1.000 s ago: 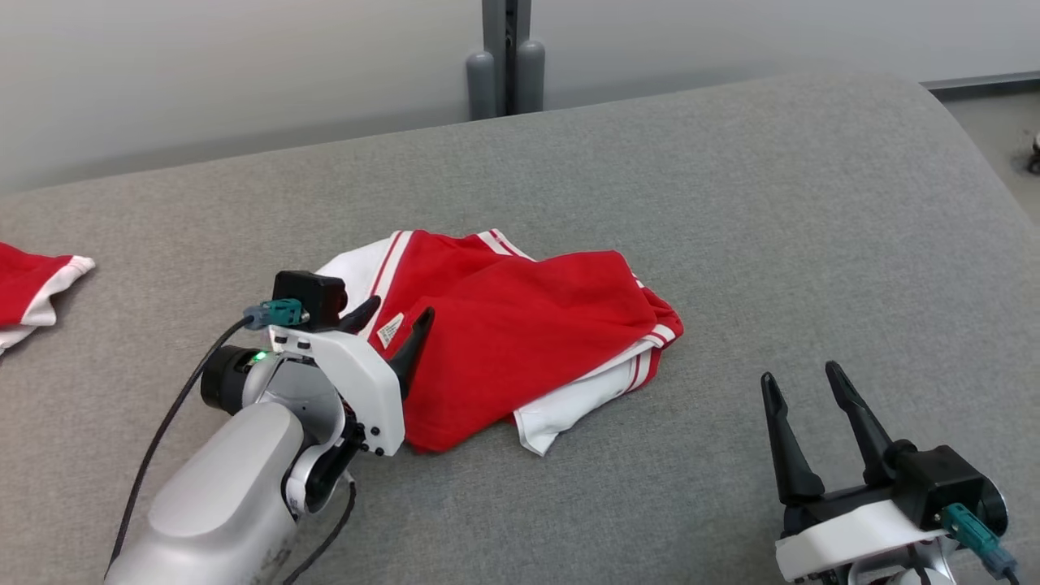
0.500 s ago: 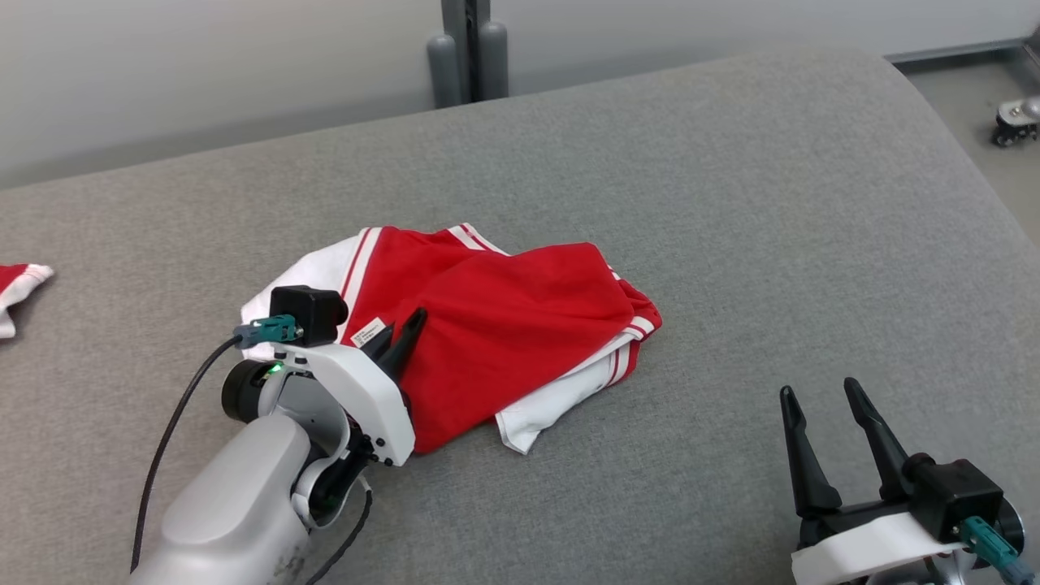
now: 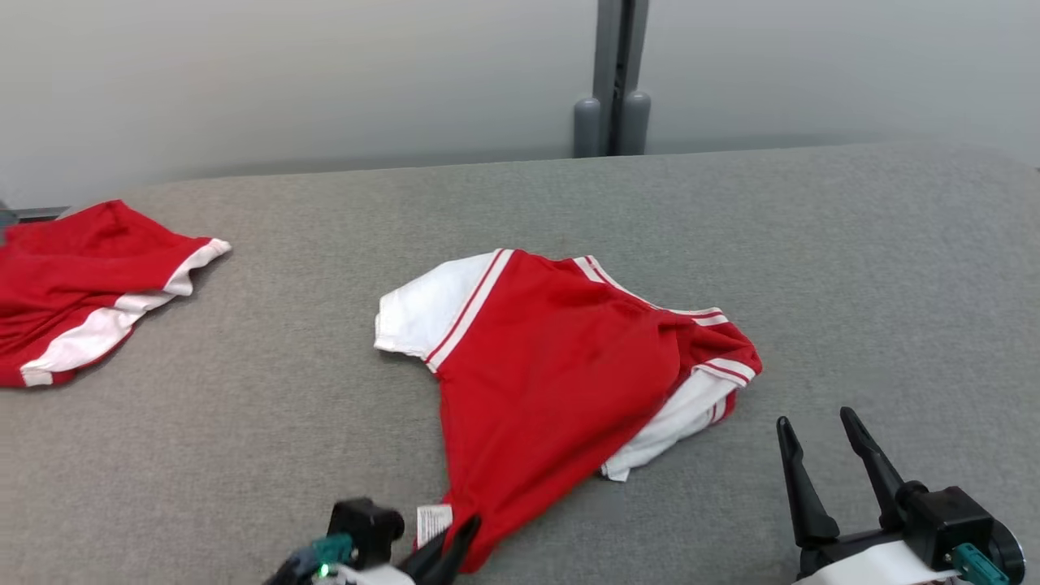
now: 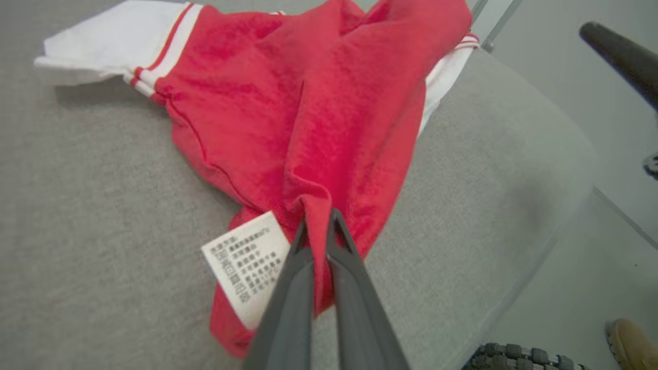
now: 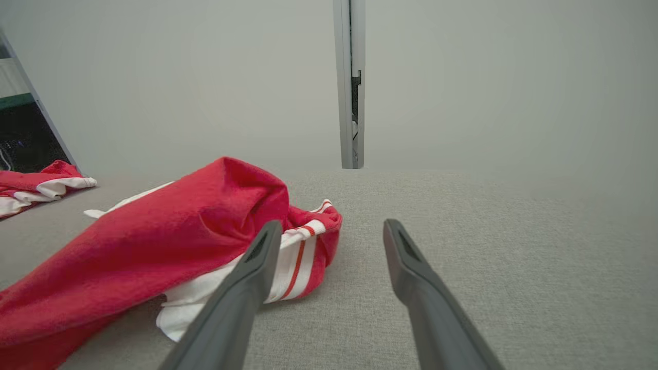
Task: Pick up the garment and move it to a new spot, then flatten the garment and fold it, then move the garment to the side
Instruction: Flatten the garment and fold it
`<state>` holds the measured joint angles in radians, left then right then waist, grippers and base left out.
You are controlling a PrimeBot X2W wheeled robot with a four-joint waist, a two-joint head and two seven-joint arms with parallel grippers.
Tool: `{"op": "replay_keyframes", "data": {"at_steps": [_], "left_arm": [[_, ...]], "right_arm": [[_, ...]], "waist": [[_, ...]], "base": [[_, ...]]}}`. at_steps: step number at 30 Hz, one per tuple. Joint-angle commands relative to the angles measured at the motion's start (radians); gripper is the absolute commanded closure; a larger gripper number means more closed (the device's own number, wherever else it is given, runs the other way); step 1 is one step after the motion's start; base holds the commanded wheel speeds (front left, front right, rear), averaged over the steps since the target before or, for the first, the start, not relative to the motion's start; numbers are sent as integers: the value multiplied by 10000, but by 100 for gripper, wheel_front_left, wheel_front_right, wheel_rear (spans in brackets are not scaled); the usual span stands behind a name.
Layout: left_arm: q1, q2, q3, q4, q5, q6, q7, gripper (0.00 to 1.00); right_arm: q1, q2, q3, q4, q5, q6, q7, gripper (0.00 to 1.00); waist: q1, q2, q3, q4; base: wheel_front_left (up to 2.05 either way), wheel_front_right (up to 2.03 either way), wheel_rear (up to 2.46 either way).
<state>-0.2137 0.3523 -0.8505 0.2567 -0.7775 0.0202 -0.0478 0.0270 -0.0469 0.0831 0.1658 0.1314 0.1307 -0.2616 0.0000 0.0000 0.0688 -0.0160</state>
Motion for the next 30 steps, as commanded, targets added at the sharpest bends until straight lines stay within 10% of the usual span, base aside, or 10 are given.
{"op": "replay_keyframes", "data": {"at_steps": [1,10,30], "left_arm": [[512,-138,-41,121,-150,144,-213,100],[1159,-651,465,1083,-578,351,-1517,100],[-812,1340,3050,975,-1377,1380,-897,100]], "right_arm": [[95,-68,-44,-19,-19,-1,-53,0],[214,-64,-4,51,-82,-1,-53,0],[-22,-61,170,104,77,-1,-53,0]], "waist": [[0,0,-41,405],[0,0,-80,736],[0,0,40,-138]], "base": [[0,0,0],[0,0,0],[0,0,0]]}}
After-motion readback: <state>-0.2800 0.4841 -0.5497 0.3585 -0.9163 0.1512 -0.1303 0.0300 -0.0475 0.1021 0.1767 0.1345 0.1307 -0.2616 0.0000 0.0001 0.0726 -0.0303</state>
